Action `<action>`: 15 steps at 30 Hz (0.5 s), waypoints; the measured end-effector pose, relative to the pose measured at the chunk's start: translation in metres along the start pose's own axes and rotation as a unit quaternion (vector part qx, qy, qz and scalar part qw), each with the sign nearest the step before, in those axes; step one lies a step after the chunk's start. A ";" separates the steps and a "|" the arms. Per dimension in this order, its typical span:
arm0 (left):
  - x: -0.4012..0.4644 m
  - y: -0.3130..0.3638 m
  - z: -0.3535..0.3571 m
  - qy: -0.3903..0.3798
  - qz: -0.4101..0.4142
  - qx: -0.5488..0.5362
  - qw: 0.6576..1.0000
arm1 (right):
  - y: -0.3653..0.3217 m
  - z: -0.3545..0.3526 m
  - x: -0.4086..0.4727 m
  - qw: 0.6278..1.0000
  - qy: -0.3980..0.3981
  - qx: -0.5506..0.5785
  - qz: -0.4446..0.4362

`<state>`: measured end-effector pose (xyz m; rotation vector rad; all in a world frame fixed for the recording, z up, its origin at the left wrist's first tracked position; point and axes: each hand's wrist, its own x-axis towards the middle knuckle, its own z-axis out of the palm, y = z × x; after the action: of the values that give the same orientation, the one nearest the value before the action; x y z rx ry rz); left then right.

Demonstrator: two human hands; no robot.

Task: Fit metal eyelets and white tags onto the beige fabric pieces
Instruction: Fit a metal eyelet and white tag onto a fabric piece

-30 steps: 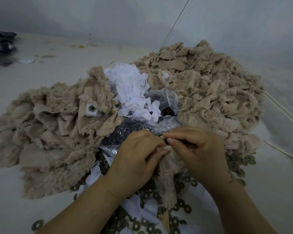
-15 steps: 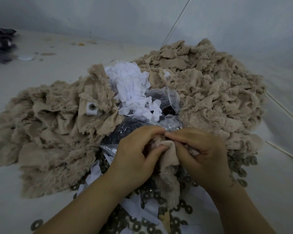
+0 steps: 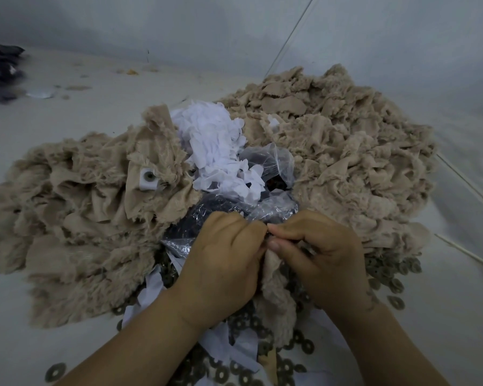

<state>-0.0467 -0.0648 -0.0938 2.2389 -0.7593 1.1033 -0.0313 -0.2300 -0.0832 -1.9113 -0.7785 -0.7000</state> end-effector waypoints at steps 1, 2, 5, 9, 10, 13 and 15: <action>0.000 0.000 0.000 0.005 0.003 0.001 1.000 | 0.000 0.001 0.000 1.000 0.003 0.001 0.002; 0.000 0.001 0.000 0.008 0.006 0.001 1.000 | 0.000 0.001 -0.001 1.000 0.006 -0.001 0.003; -0.003 0.000 0.001 0.010 0.015 0.004 1.000 | 0.001 0.003 -0.003 1.000 0.011 -0.005 0.004; -0.003 -0.001 0.003 0.011 0.063 0.003 0.998 | -0.001 -0.001 -0.004 0.997 0.061 0.003 0.040; -0.003 -0.003 0.002 0.014 0.082 0.009 0.997 | -0.001 -0.002 -0.004 0.994 0.083 0.004 0.064; -0.005 -0.009 0.000 0.032 0.124 0.019 0.992 | 0.004 -0.009 0.001 0.970 0.083 -0.013 0.226; -0.008 -0.010 -0.002 0.039 0.134 0.015 0.990 | 0.005 -0.013 0.005 0.953 0.024 -0.036 0.299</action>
<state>-0.0451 -0.0539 -0.1017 2.1486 -1.0392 1.3266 -0.0263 -0.2424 -0.0774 -2.0401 -0.1166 -0.3939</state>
